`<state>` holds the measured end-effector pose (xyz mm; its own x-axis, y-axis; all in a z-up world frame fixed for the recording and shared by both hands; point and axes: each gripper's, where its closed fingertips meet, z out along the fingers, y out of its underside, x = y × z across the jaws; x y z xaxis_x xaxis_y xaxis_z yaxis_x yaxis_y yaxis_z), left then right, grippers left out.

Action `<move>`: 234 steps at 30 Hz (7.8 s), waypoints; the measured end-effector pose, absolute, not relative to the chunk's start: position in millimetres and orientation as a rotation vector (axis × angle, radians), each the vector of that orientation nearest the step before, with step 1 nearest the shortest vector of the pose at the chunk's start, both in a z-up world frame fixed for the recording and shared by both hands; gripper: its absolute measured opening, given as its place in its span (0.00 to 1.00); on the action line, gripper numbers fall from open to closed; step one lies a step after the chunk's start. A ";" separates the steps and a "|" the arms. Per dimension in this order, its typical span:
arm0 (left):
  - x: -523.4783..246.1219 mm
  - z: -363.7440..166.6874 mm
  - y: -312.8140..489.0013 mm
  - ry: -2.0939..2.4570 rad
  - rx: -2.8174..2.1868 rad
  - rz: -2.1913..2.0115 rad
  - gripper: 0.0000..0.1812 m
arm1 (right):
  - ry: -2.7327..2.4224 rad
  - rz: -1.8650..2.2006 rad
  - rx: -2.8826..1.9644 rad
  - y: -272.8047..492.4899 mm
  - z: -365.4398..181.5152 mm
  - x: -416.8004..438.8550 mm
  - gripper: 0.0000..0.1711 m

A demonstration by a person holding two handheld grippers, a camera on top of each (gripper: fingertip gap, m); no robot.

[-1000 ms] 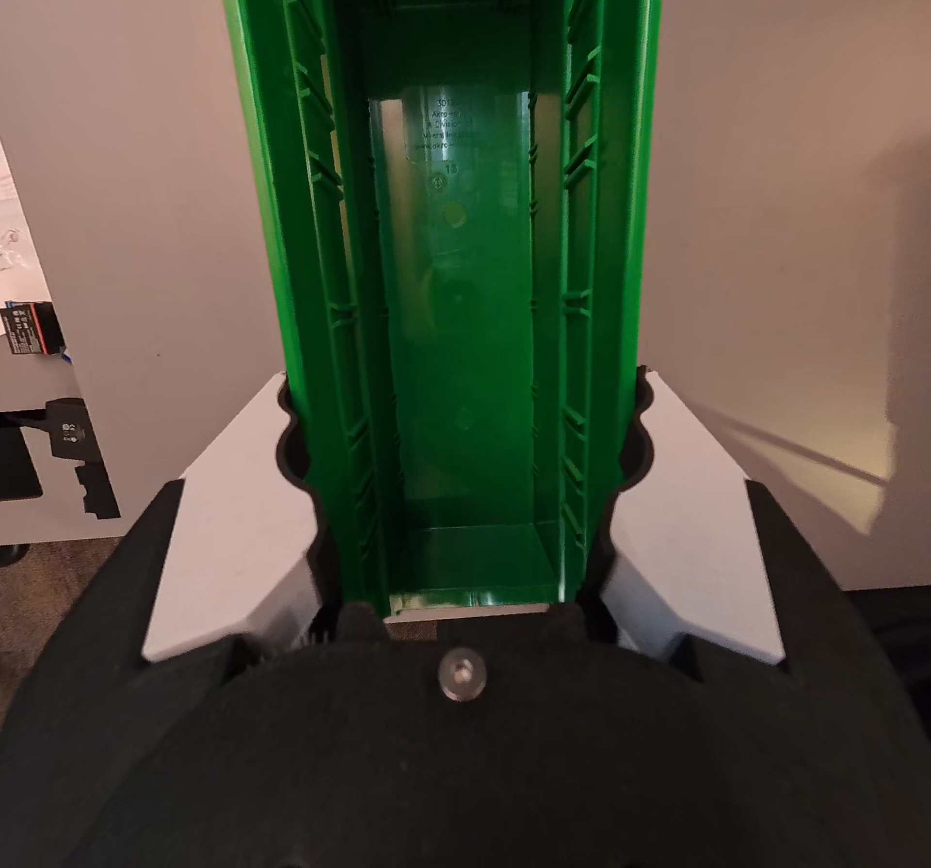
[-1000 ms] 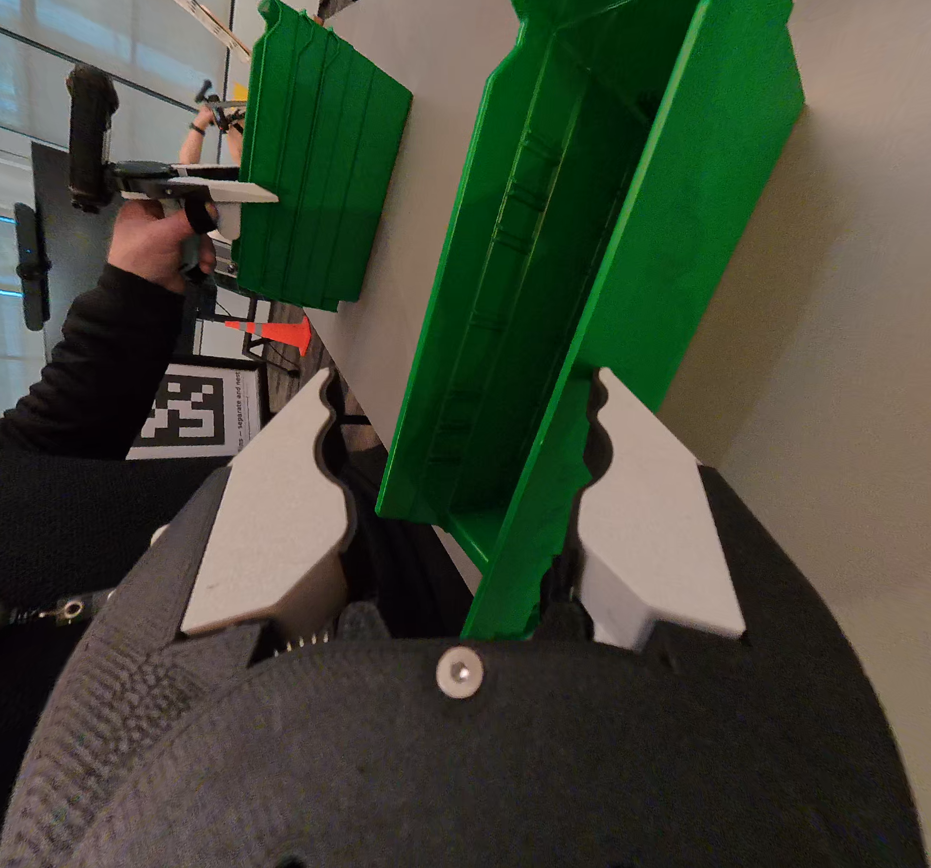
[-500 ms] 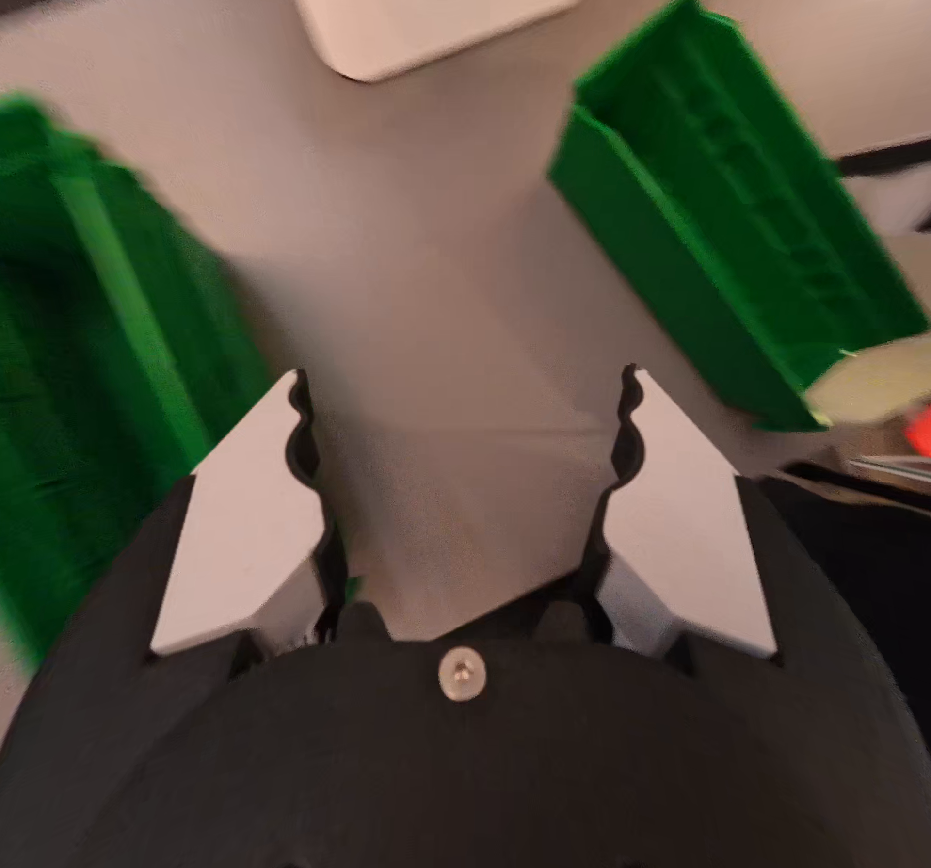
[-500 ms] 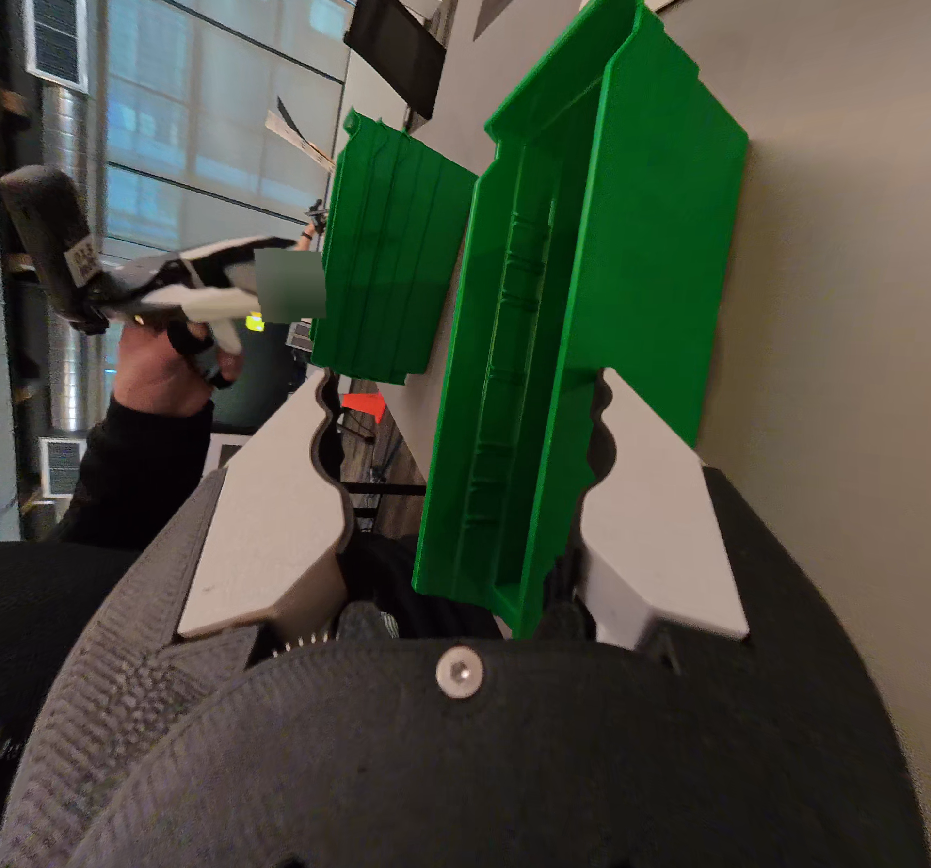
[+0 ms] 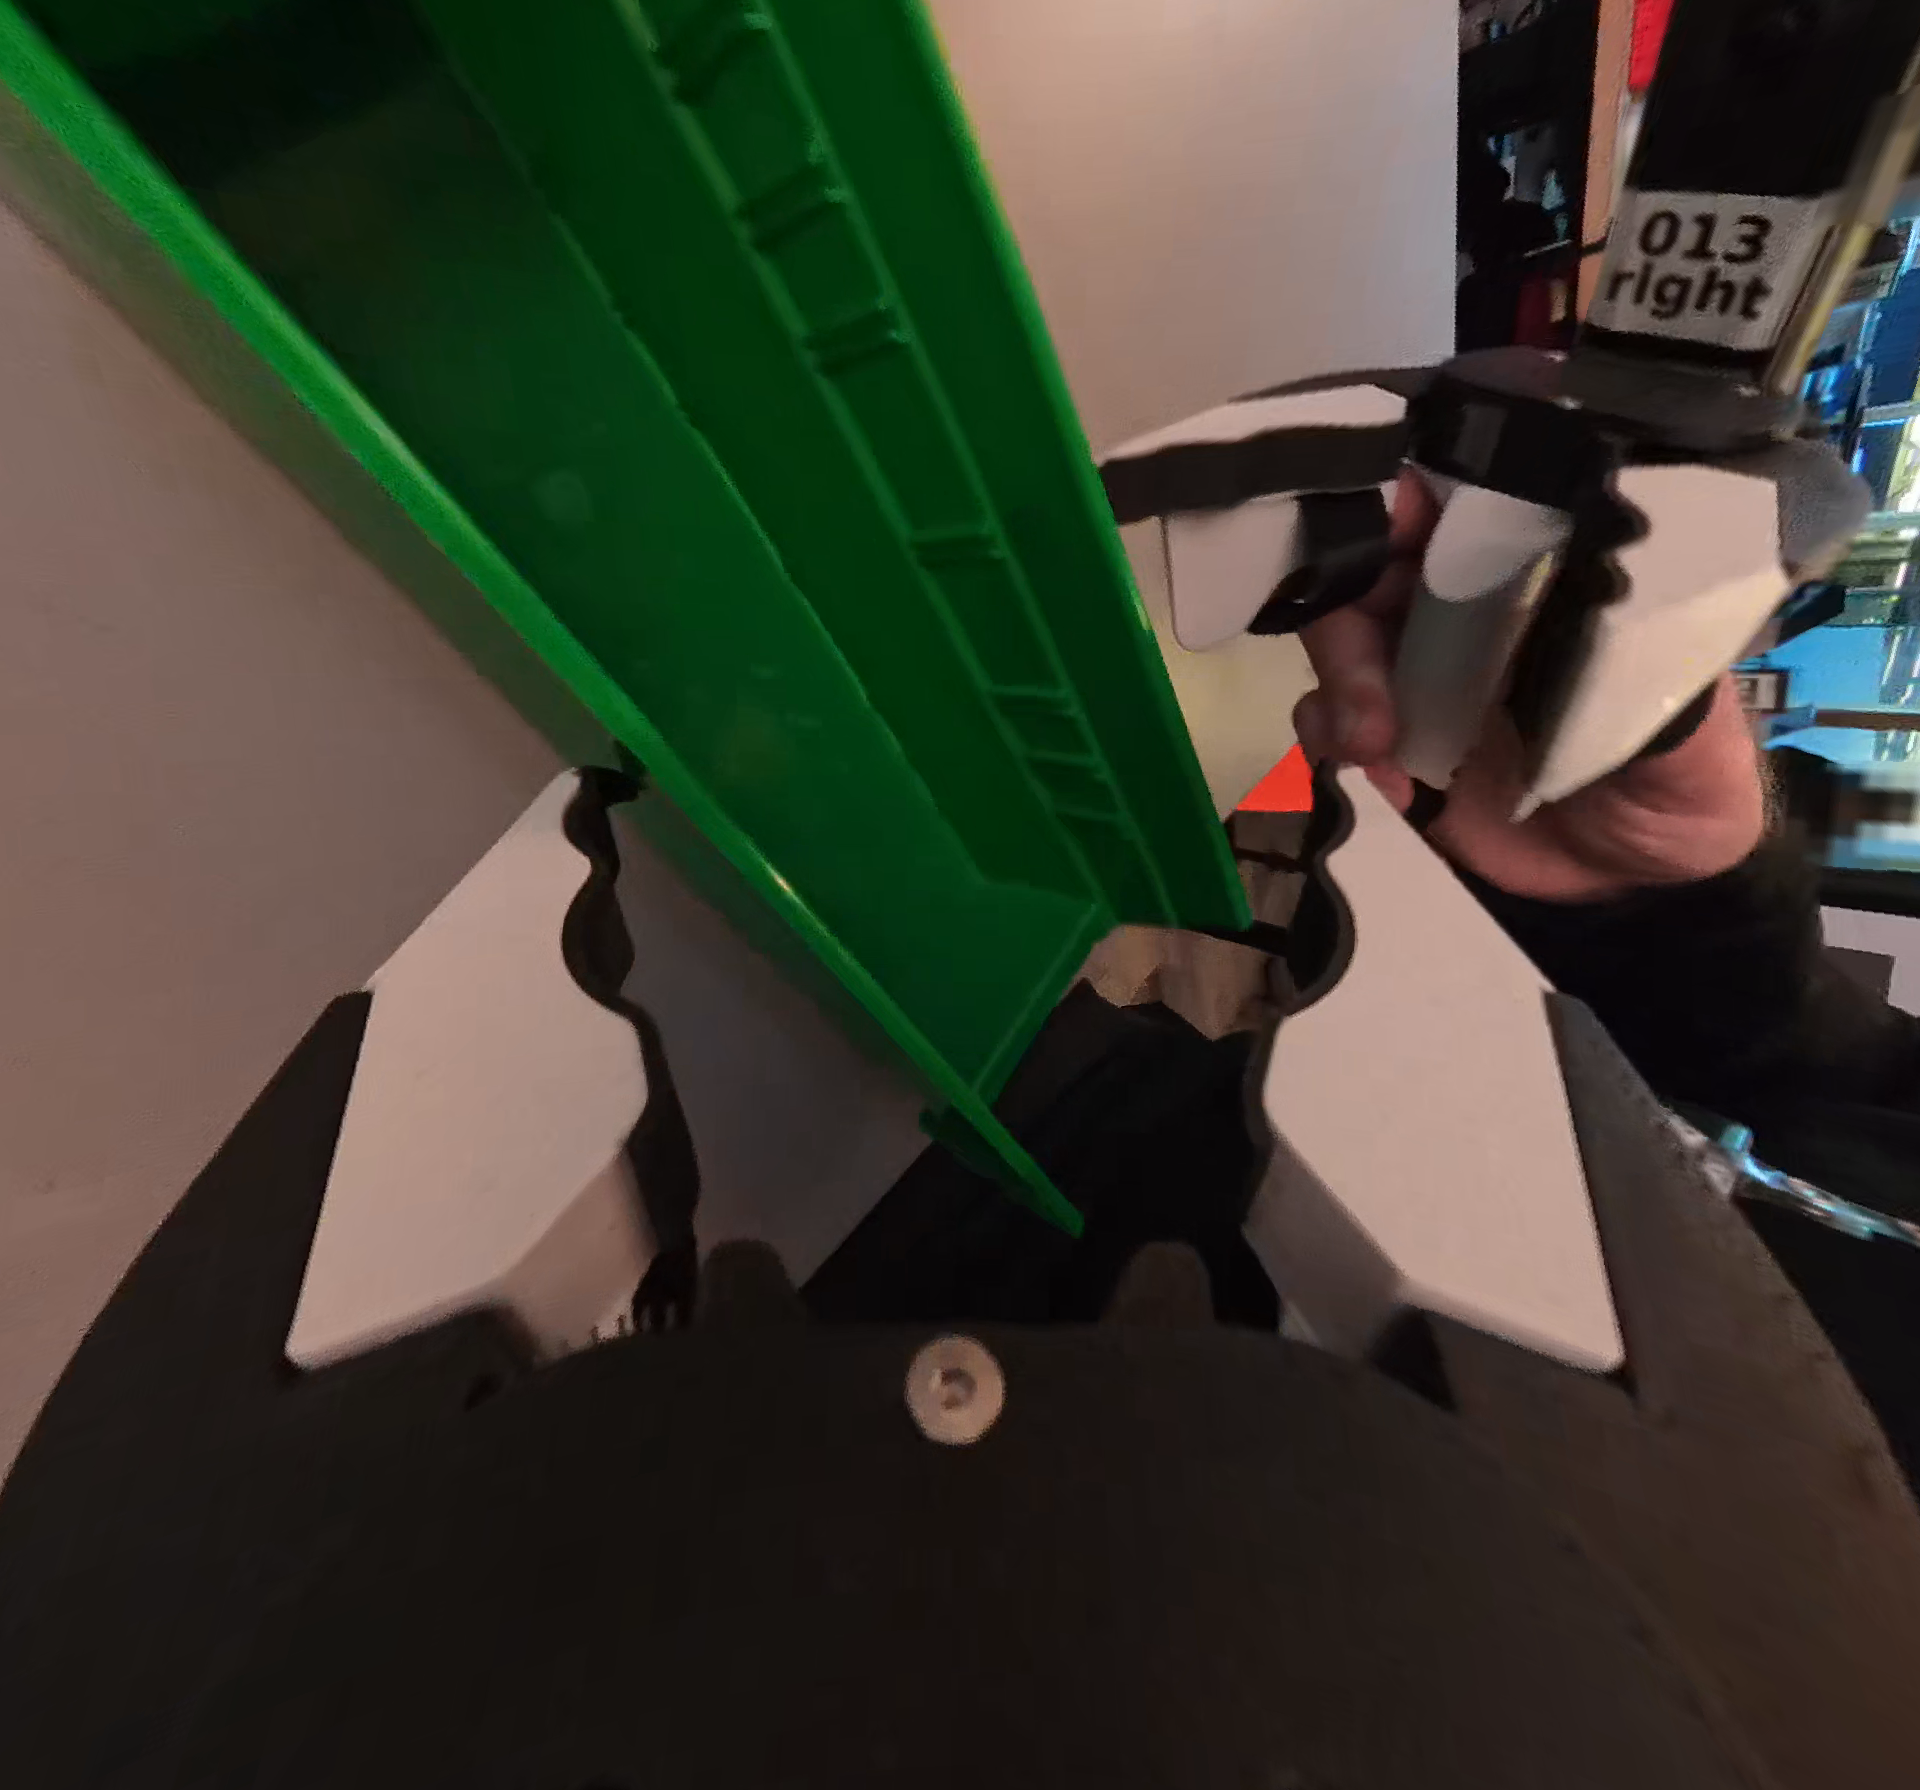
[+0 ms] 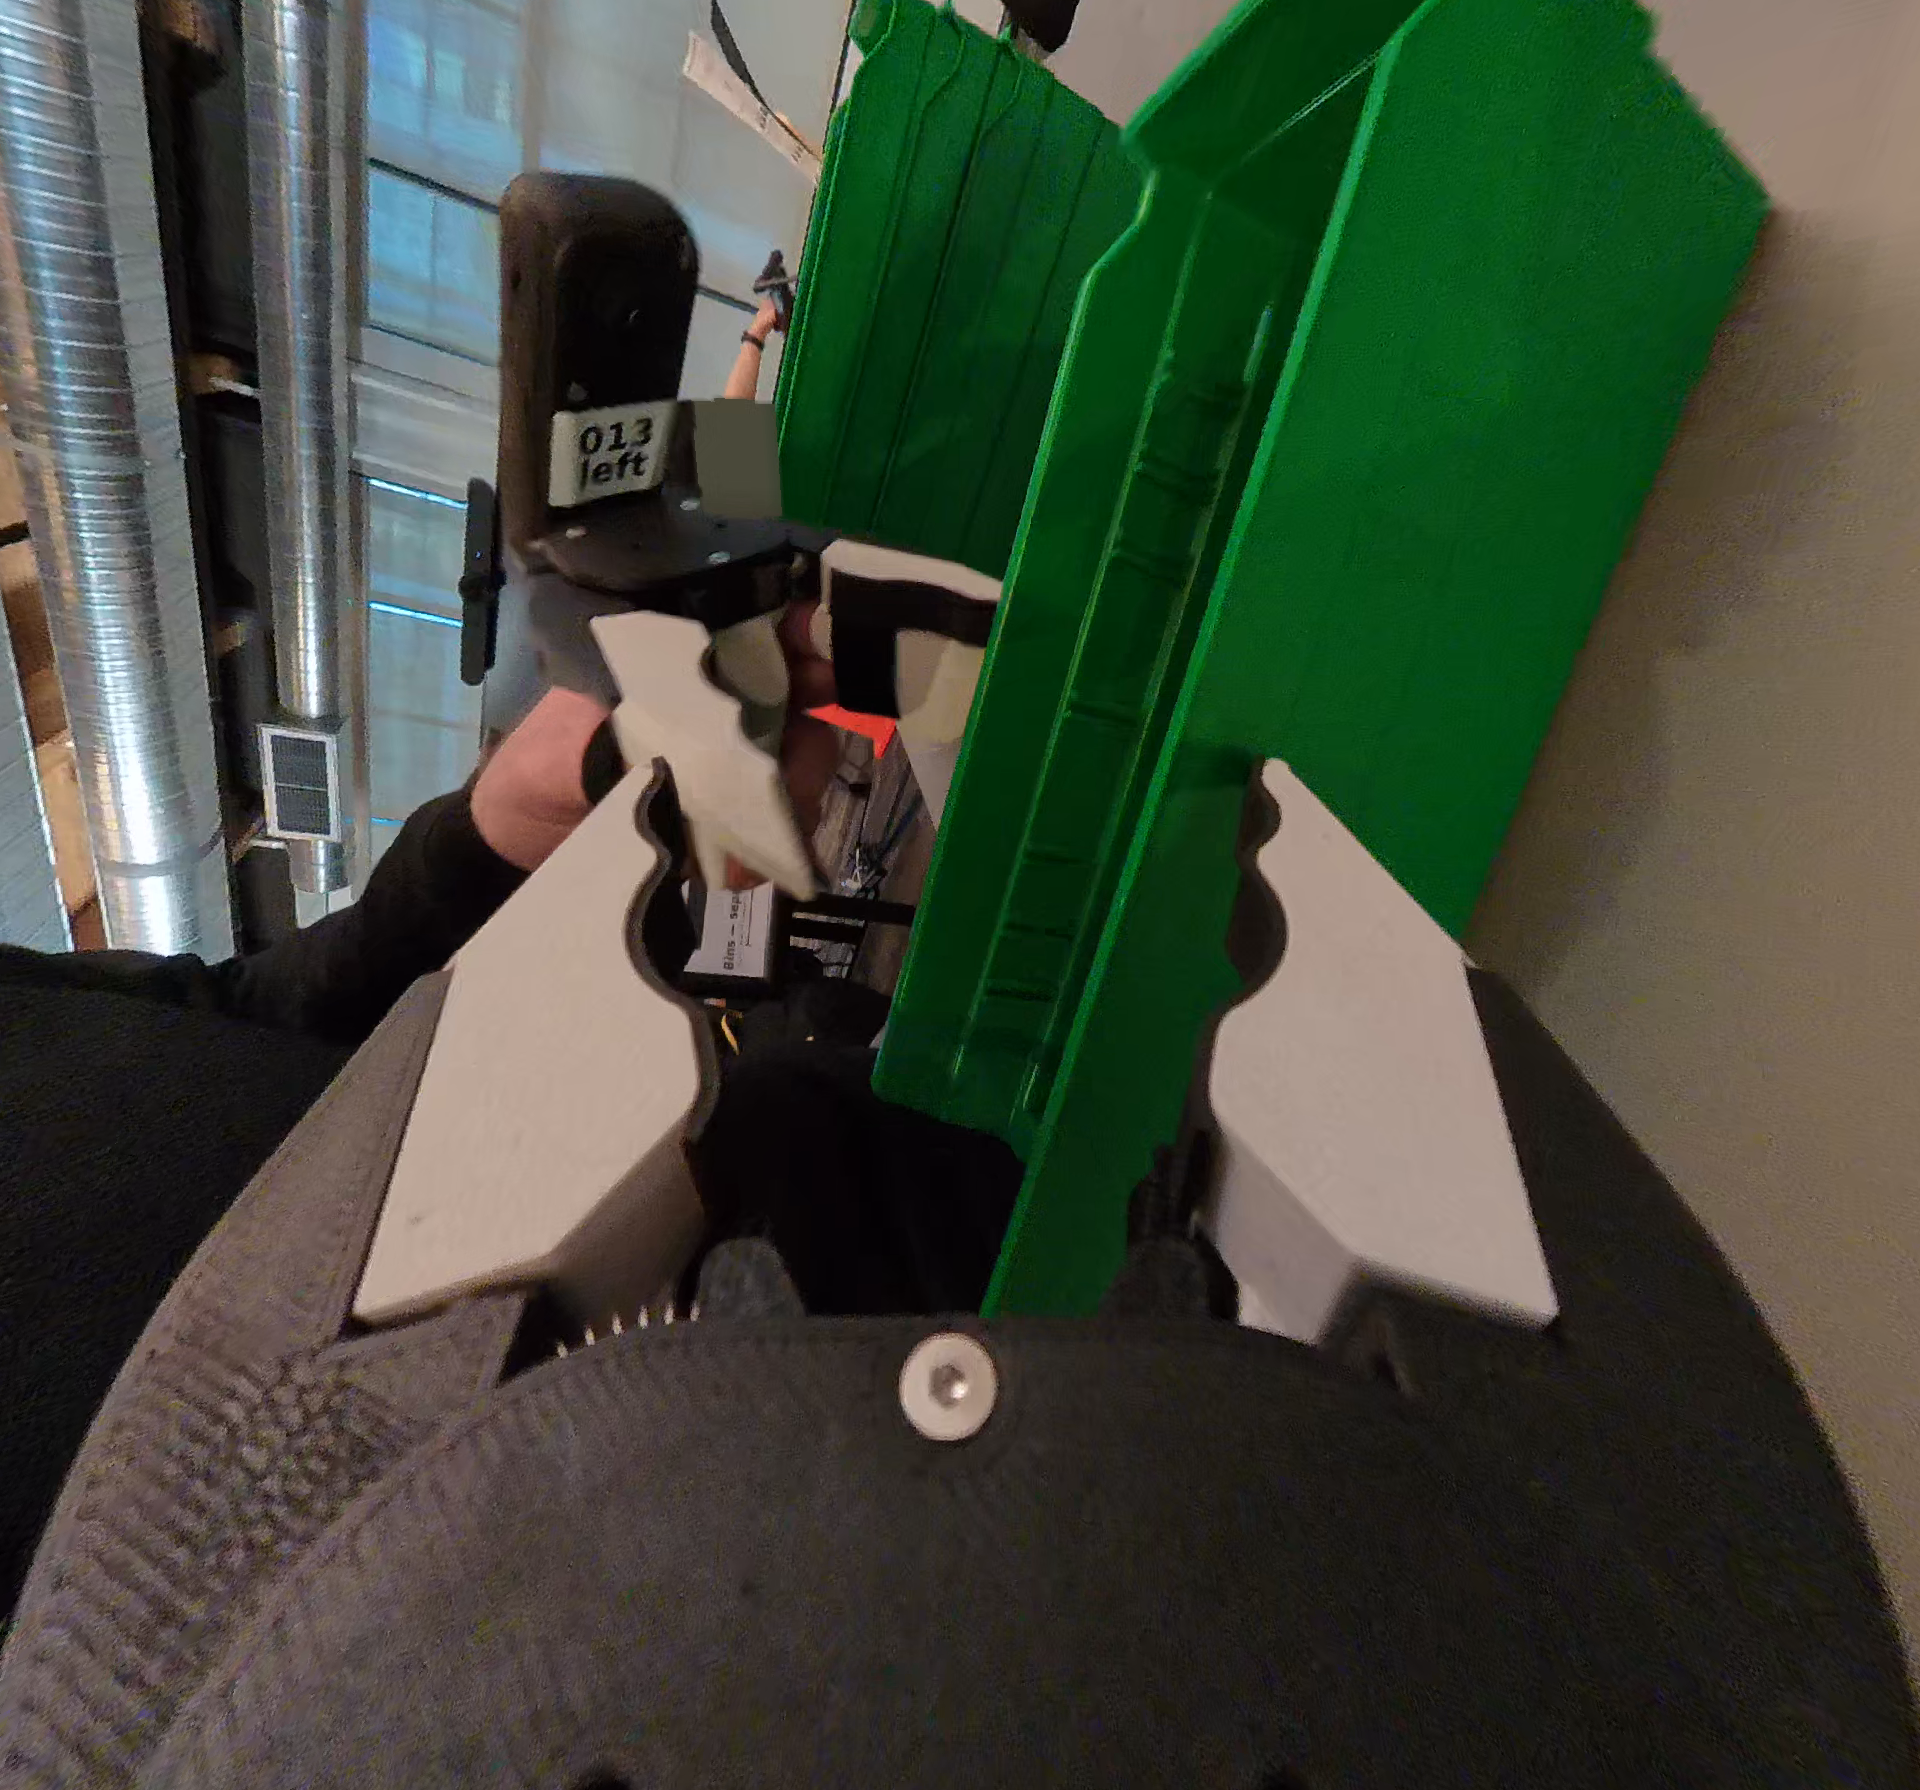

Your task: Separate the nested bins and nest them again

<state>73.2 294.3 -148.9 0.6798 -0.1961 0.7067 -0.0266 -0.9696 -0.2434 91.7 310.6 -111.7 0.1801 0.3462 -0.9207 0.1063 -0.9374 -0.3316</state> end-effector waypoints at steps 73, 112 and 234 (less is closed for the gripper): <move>-260.7 -92.3 296.0 -0.190 -2.793 0.070 0.63 | -0.782 2.063 -2.133 275.6 -111.7 87.4 0.46; -17.5 -160.7 312.9 0.574 -2.690 -0.420 0.73 | -1.475 0.519 -2.121 312.8 -244.1 135.5 0.31; -78.5 -106.0 344.7 0.122 -2.584 -0.175 0.81 | -1.294 0.532 -2.082 314.1 -249.0 111.7 0.69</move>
